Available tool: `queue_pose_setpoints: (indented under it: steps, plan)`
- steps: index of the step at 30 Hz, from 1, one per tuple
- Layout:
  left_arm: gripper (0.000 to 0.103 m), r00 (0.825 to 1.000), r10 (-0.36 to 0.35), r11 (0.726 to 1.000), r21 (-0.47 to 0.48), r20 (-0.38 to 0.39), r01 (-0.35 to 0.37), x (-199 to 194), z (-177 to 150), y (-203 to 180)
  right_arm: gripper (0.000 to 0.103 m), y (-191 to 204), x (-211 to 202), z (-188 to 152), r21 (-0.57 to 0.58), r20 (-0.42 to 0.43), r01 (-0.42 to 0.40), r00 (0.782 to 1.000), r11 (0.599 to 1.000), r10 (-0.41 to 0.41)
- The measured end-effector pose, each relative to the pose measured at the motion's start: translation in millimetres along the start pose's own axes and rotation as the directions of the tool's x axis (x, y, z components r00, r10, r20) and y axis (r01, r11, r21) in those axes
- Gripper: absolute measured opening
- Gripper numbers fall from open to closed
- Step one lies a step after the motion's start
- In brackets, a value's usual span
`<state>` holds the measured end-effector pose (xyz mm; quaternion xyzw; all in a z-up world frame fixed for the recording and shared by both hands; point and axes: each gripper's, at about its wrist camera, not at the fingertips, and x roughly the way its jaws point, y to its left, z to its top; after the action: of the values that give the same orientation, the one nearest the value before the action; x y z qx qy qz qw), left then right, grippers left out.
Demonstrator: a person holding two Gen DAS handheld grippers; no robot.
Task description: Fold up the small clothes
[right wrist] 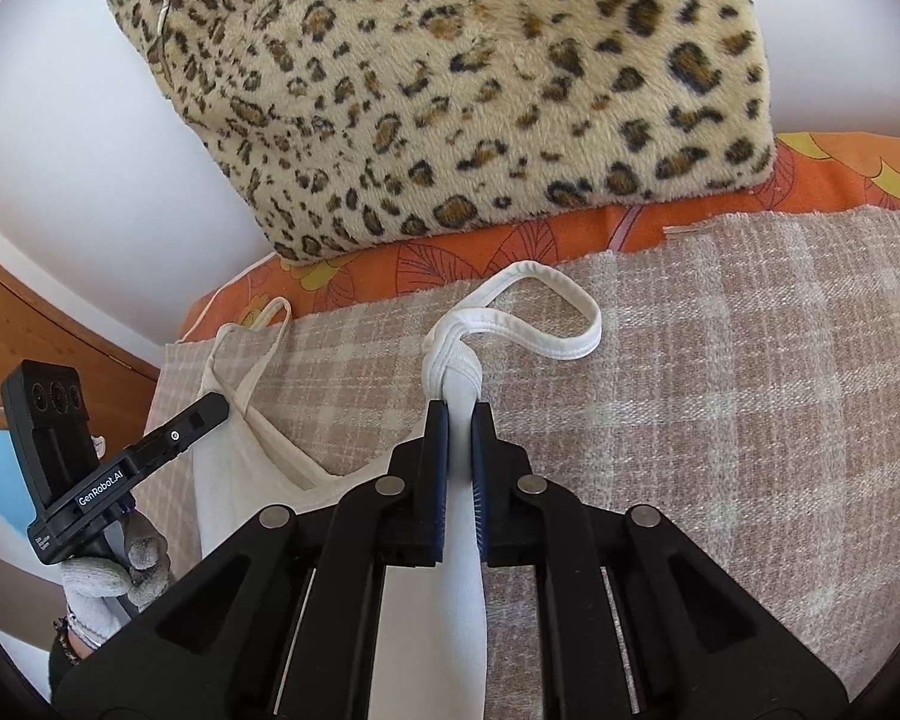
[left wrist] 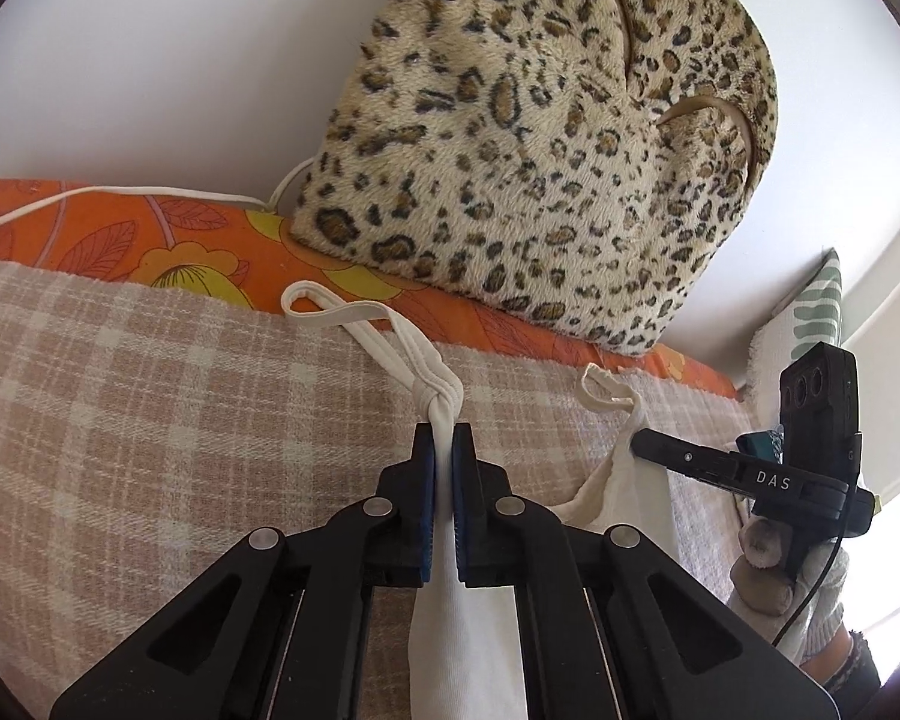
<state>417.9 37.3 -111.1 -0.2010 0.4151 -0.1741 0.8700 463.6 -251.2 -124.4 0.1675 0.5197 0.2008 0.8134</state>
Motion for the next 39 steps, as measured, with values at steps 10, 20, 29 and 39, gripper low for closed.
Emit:
queue_pose_setpoints:
  steps: [10,20,29,39]
  plan:
    - [0.002,0.998,-0.046,0.999,0.021,0.037,0.045,-30.4,0.1,-21.1,0.008,14.1,-42.1,0.7,-0.006,0.055,-0.054,0.997,0.999,0.054]
    - [0.002,0.995,-0.077,0.996,0.042,0.067,0.075,-69.8,-12.8,-41.5,0.006,37.9,-88.0,-19.8,-0.041,0.091,-0.086,0.992,0.995,0.089]
    - [0.001,0.994,-0.084,0.994,0.079,0.064,0.079,-105.5,-44.5,-66.0,0.005,51.3,-141.5,-53.8,-0.073,0.124,-0.091,0.987,0.993,0.099]
    - [0.002,0.998,-0.044,0.997,0.070,0.036,0.041,-97.3,-53.2,-60.1,0.015,17.2,-122.9,-69.5,0.004,0.071,-0.048,0.996,0.999,0.047]
